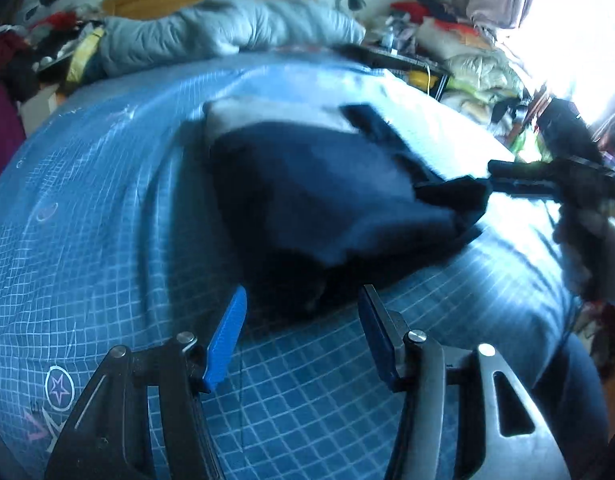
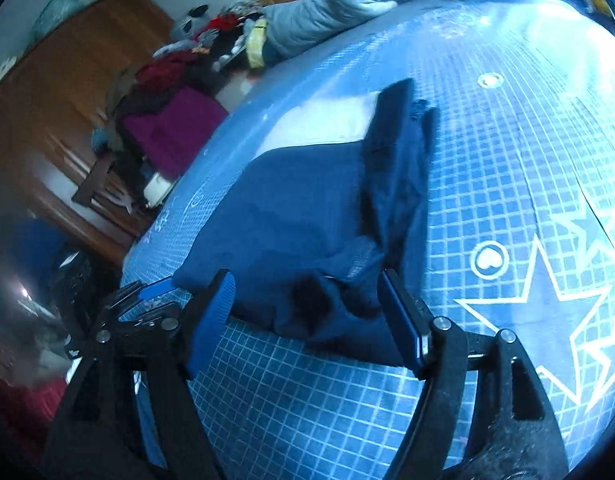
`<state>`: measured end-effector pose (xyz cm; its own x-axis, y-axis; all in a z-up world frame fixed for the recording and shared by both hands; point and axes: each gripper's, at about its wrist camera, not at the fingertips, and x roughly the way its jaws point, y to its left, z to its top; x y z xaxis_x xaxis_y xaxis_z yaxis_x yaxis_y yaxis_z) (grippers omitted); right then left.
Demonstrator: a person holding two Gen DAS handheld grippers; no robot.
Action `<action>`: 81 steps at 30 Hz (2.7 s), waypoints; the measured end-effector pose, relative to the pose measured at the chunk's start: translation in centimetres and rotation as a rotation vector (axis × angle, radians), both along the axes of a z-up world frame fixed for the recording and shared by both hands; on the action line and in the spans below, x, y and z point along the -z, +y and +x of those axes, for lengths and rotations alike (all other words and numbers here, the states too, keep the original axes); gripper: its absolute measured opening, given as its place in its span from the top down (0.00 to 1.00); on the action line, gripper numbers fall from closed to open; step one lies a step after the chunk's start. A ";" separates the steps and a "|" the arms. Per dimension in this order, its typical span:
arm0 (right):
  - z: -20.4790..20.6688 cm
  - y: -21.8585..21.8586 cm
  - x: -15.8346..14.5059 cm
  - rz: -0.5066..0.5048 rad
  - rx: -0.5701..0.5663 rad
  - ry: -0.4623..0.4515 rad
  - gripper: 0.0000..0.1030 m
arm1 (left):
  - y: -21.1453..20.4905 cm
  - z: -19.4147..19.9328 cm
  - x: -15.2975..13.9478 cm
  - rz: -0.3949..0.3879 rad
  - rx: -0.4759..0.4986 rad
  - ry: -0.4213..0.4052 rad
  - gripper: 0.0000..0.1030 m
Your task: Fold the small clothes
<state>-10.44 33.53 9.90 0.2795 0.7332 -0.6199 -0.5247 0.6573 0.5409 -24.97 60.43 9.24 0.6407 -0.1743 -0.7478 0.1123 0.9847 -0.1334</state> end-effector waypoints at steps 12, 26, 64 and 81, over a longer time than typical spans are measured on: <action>1.3 -2.4 4.5 -0.066 0.053 0.075 0.93 | 0.7 4.2 1.2 0.128 -0.084 -0.015 0.40; -1.0 -4.5 -0.1 -0.030 0.045 -0.048 0.67 | 2.1 -3.4 -2.7 0.084 -0.044 -0.121 0.47; 16.2 6.8 2.7 -0.429 -0.024 -0.197 0.81 | -1.6 7.3 1.3 0.115 0.030 -0.005 0.37; -6.3 -3.5 -0.1 -0.345 0.121 -0.195 0.21 | 6.4 -2.9 0.9 0.140 -0.399 0.208 0.28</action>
